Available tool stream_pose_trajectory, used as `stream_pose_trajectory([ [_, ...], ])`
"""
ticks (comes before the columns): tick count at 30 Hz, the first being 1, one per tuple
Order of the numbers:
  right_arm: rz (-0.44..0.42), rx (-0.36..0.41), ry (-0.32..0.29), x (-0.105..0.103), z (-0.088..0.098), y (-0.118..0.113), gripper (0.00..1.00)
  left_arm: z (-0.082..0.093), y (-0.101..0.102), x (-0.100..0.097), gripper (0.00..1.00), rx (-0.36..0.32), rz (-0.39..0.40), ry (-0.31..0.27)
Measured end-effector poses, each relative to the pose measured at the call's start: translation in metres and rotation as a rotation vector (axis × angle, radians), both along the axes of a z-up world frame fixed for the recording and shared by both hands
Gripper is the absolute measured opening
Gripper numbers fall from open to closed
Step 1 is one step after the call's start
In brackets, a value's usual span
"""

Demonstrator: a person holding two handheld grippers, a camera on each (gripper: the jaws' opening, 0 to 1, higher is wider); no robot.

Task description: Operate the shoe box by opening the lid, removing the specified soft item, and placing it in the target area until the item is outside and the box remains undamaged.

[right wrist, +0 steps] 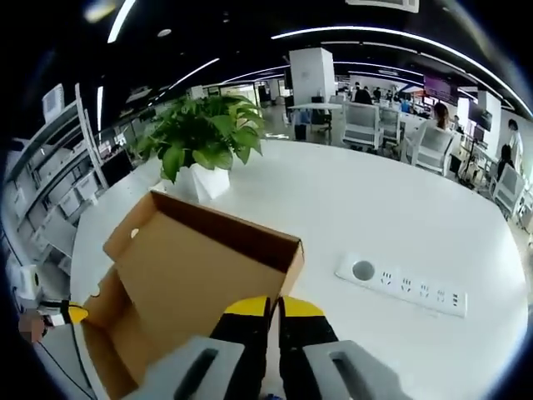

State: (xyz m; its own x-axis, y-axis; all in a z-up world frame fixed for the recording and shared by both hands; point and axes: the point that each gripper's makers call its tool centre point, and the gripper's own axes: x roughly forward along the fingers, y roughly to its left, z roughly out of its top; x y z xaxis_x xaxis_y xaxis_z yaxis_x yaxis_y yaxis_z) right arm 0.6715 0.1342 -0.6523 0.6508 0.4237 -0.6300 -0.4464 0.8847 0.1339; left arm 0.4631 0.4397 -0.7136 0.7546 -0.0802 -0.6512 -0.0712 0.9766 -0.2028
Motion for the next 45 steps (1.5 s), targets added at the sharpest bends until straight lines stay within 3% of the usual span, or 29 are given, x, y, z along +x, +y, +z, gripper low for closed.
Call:
stream_pose_trajectory([
  [4, 0.003, 0.018, -0.026, -0.003, 0.009, 0.002, 0.00, 0.000, 0.000, 0.001, 0.02, -0.004, 0.004, -0.001],
  [7, 0.026, 0.011, -0.087, -0.005, 0.020, 0.005, 0.00, 0.000, 0.000, 0.001, 0.02, -0.008, 0.008, -0.003],
  [17, 0.029, 0.031, -0.147, -0.016, 0.034, 0.004, 0.00, 0.000, 0.001, 0.001, 0.02, -0.007, 0.005, -0.005],
  [26, 0.034, 0.045, -0.213, -0.037, 0.046, 0.004, 0.00, 0.000, 0.002, 0.000, 0.03, -0.008, -0.001, -0.010],
  [45, 0.049, 0.060, -0.262, -0.076, 0.057, 0.007, 0.00, 0.000, 0.003, 0.000, 0.03, -0.007, -0.031, -0.010],
])
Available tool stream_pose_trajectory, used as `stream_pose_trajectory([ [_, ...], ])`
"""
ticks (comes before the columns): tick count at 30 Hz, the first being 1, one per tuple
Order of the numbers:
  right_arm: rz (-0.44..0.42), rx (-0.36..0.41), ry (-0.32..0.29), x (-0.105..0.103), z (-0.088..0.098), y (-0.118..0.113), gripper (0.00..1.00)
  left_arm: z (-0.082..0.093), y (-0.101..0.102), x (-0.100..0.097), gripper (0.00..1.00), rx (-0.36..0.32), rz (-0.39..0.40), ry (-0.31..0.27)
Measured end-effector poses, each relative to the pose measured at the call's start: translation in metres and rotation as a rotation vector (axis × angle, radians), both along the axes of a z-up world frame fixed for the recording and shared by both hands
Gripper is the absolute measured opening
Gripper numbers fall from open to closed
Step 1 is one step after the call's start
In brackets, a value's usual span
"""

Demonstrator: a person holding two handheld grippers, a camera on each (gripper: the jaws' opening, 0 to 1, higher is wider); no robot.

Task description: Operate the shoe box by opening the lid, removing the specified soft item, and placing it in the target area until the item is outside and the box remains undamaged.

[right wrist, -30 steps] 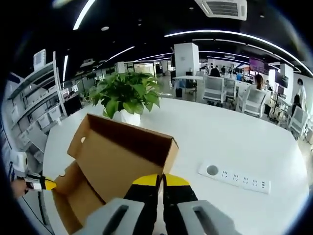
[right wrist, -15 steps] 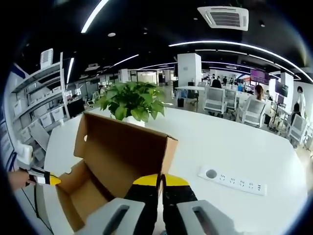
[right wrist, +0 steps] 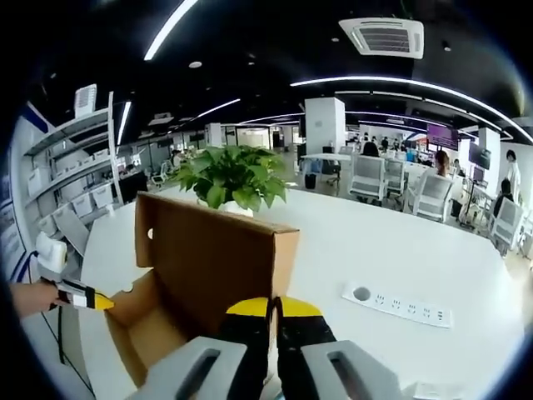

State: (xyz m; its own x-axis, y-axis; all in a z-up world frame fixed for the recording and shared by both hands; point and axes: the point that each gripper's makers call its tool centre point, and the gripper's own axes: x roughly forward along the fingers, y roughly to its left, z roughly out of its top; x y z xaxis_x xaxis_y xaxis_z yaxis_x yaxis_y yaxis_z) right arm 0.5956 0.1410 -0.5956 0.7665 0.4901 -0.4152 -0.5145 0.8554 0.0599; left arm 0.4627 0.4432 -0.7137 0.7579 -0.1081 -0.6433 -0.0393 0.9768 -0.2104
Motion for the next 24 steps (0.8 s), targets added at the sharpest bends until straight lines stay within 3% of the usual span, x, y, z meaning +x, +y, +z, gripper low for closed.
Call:
stream_pose_trajectory([
  [24, 0.006, 0.006, -0.016, -0.020, -0.001, 0.001, 0.00, 0.000, 0.001, 0.002, 0.03, -0.006, -0.031, 0.003],
])
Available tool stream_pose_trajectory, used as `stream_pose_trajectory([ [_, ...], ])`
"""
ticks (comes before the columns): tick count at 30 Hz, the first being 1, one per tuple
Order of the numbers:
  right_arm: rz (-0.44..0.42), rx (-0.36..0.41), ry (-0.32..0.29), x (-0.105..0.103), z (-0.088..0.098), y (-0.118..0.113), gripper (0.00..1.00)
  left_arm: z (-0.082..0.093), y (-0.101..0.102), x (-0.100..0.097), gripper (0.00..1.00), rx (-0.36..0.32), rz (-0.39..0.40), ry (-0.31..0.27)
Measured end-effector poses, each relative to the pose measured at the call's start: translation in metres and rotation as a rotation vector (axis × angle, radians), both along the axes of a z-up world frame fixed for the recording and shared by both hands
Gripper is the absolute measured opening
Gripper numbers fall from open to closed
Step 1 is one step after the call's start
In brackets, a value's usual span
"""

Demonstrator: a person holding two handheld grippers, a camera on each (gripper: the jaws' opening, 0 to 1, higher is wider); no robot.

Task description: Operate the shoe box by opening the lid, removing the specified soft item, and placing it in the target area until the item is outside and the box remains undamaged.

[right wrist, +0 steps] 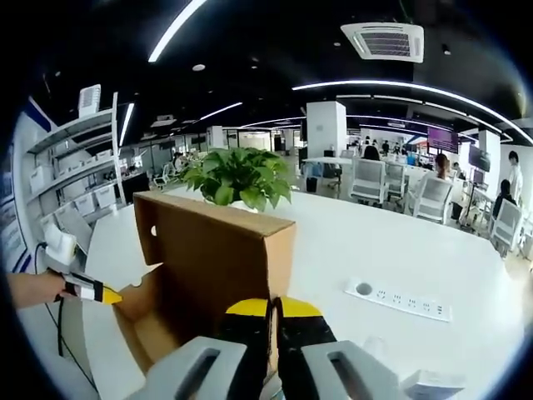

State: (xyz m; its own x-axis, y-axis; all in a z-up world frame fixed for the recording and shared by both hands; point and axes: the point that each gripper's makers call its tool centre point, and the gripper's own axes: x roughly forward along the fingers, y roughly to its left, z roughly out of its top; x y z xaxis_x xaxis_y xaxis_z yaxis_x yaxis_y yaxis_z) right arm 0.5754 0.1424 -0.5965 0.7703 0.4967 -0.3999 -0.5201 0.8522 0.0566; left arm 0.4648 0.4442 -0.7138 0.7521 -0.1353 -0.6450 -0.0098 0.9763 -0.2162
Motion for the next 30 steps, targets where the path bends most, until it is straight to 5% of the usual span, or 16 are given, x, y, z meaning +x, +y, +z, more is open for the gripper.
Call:
stream_pose_trajectory([
  [30, 0.000, 0.013, 0.004, -0.021, -0.006, -0.001, 0.00, -0.001, -0.001, -0.001, 0.03, 0.000, -0.017, -0.001],
])
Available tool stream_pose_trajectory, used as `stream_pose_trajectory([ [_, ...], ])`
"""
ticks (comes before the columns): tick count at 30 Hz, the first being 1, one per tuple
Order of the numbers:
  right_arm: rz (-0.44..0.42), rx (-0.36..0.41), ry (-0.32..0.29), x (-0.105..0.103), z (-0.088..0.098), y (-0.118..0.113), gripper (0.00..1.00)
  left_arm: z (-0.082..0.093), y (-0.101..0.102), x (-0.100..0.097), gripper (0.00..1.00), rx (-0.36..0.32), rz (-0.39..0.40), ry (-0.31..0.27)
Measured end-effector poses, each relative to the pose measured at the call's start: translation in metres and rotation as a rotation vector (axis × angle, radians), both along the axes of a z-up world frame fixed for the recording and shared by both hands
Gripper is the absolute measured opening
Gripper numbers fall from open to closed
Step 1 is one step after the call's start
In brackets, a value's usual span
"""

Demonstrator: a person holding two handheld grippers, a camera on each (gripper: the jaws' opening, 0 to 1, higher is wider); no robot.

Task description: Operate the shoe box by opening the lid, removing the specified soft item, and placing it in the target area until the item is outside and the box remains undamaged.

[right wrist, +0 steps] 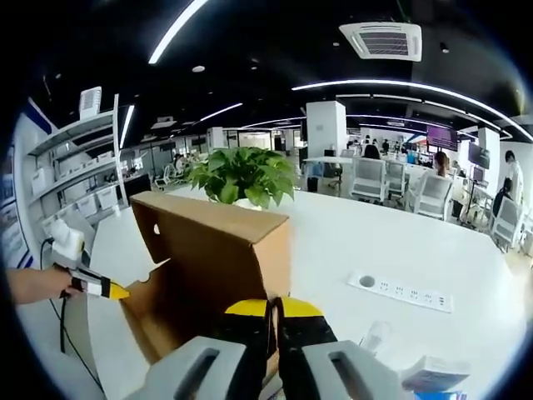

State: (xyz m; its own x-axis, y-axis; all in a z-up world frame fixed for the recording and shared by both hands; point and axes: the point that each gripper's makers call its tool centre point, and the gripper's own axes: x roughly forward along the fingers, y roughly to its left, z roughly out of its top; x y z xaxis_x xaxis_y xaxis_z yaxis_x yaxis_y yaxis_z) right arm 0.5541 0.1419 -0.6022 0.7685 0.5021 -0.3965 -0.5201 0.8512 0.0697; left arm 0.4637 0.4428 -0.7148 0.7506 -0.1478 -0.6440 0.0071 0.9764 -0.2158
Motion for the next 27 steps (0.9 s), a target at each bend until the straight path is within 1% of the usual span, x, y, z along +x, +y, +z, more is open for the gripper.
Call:
stream_pose_trajectory([
  [12, -0.007, 0.002, 0.001, -0.009, -0.002, 0.000, 0.00, 0.000, 0.000, 0.000, 0.03, -0.001, -0.018, 0.000],
  [27, -0.017, 0.016, -0.003, -0.013, -0.009, -0.001, 0.00, 0.000, 0.000, 0.001, 0.04, 0.000, -0.027, -0.004],
])
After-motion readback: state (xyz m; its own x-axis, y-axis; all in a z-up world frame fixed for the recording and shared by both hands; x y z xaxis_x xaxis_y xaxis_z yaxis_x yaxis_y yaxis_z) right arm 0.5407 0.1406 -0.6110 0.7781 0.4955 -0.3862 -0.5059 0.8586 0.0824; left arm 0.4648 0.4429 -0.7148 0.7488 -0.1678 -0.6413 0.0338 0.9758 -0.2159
